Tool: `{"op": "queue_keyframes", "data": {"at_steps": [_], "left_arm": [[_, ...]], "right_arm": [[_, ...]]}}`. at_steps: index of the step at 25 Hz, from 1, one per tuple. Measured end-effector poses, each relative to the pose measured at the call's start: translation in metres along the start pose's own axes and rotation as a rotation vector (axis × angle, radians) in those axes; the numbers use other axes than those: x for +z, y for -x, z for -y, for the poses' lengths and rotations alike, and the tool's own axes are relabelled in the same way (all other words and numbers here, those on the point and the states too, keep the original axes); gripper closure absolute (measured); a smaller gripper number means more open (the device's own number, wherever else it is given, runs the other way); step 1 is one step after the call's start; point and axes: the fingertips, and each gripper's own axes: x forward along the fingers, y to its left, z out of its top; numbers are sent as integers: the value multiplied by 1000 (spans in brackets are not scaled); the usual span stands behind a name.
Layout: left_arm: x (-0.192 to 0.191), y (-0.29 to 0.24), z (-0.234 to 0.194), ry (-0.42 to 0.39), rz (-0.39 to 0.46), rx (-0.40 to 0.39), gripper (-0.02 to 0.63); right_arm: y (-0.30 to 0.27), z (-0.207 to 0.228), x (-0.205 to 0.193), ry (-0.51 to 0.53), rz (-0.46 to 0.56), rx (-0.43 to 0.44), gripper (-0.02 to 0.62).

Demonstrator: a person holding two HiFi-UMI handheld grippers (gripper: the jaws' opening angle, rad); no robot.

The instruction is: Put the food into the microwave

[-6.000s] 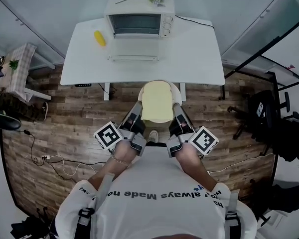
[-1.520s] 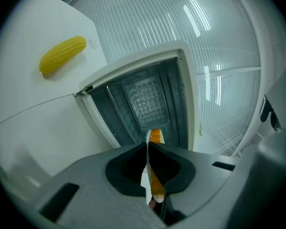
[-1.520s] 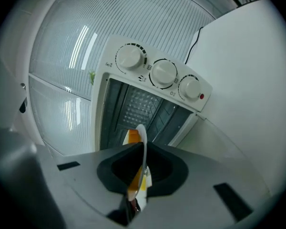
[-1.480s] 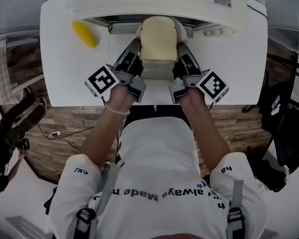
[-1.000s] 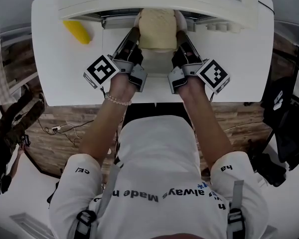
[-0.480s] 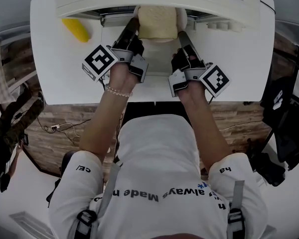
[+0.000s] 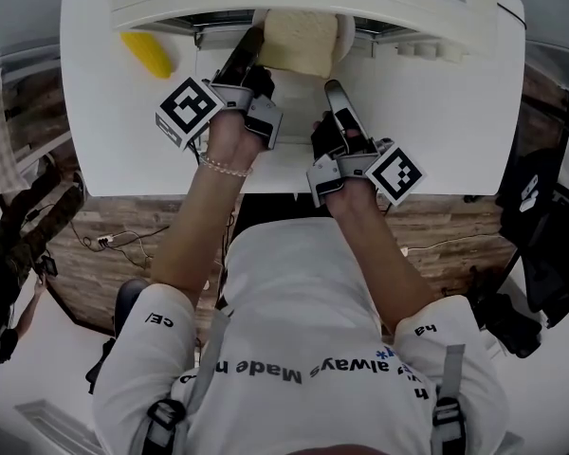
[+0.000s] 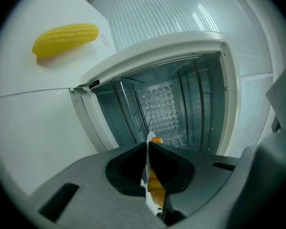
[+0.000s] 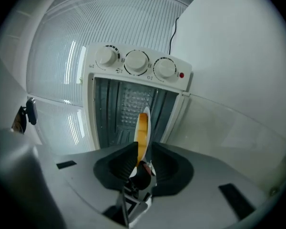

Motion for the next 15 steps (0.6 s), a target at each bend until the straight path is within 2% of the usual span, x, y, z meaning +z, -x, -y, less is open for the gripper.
{"op": "queue_keyframes", "data": {"at_steps": [6, 11, 15], "left_arm": [[-3, -2, -1, 21, -14, -2, 589], [-5, -4, 2, 17, -41, -10, 589], [-4, -11, 4, 54, -71, -60, 588]], "right_arm": [[-15, 4, -22, 30, -63, 9, 532], [-26, 3, -13, 14, -33, 2, 552], [-35, 5, -2, -4, -7, -9, 557]]}}
